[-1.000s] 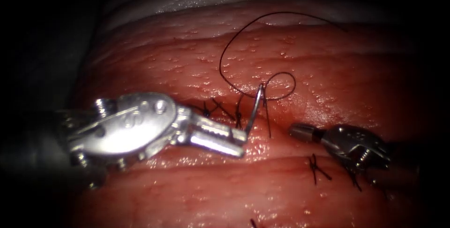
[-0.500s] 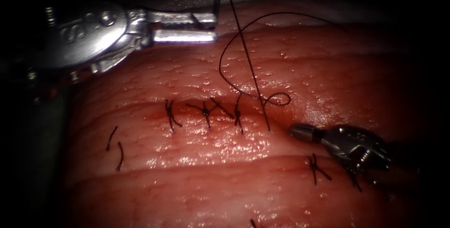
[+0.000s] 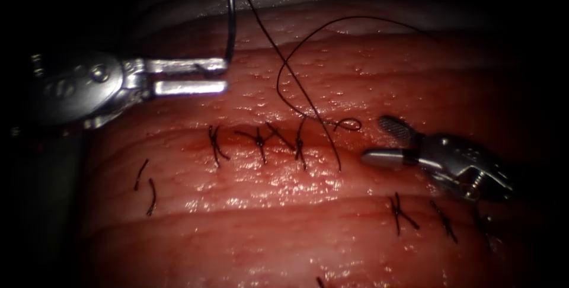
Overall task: Wound Closure
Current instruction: Pull the suture through the wound until a short tail remains using the right grasper.
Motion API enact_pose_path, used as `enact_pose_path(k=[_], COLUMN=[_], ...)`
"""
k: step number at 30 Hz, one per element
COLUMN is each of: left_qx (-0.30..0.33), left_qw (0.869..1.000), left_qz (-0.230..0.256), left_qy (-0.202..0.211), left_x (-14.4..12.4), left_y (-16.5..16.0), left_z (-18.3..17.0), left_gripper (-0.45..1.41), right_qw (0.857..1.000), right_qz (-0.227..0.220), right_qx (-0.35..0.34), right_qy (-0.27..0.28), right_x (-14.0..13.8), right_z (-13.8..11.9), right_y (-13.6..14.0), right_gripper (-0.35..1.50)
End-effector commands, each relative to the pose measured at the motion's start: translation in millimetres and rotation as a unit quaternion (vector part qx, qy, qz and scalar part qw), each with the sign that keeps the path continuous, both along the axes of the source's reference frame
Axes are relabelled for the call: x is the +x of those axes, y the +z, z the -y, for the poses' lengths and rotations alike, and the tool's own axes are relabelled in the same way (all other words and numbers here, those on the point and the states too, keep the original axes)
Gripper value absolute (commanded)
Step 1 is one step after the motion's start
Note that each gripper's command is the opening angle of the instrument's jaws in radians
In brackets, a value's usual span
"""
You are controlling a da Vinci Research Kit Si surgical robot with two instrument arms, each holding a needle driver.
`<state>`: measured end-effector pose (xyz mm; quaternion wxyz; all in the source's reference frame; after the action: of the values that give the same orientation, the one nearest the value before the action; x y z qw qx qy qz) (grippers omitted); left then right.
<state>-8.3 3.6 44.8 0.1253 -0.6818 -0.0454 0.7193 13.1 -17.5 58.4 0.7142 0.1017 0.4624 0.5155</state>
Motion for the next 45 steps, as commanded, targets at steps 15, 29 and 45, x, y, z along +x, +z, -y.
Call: enact_pose_path(k=[15,29,45], left_qx=[0.005,0.009,0.03], left_qw=[1.0,1.0,0.999], left_qz=[0.007,0.01,-0.004], left_qy=[-0.012,-0.016,-0.016], left_x=[0.5,1.0,2.8], left_y=[1.8,3.0,3.7], left_z=[3.6,6.0,8.8], left_gripper=[-0.45,-0.45,-0.45], right_qw=[0.999,0.998,0.994], right_qz=[-0.007,-0.001,-0.034], right_qx=[0.01,0.022,0.026], right_qy=[-0.04,-0.051,-0.097], right_x=[5.3,5.8,10.5], right_z=[3.3,3.9,9.9], right_y=[0.4,0.1,-9.9], right_gripper=[1.11,-0.35,-0.35])
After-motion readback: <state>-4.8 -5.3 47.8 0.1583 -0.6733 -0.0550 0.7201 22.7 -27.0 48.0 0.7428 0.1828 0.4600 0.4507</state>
